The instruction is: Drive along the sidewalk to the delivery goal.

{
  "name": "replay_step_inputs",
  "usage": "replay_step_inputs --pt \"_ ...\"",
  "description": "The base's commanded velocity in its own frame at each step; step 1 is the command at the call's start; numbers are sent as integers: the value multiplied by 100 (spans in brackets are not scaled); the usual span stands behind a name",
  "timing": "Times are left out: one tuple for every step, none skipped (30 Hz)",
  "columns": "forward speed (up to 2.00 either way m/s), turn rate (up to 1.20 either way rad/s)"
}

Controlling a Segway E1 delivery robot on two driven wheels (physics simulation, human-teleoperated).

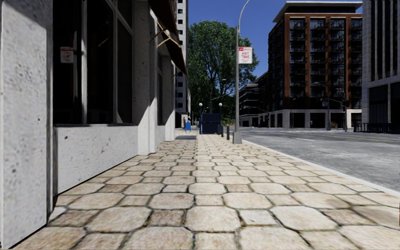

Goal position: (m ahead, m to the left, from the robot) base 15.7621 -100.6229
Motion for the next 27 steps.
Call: replay_step_inputs --pt "200 0" --pt "200 0" --pt "200 0" --pt "200 0" --pt "200 0" --pt "200 0" --pt "200 0" --pt "200 0" --pt "200 0" --pt "200 0" --pt "200 0" --pt "200 0" --pt "200 0" --pt "200 0" --pt "200 0" --pt "200 0" --pt "200 0" --pt "200 0" --pt "200 0" --pt "200 0" --pt "200 0" --pt "200 0" --pt "200 0" --pt "200 0" --pt "200 0" --pt "200 0" --pt "200 0"
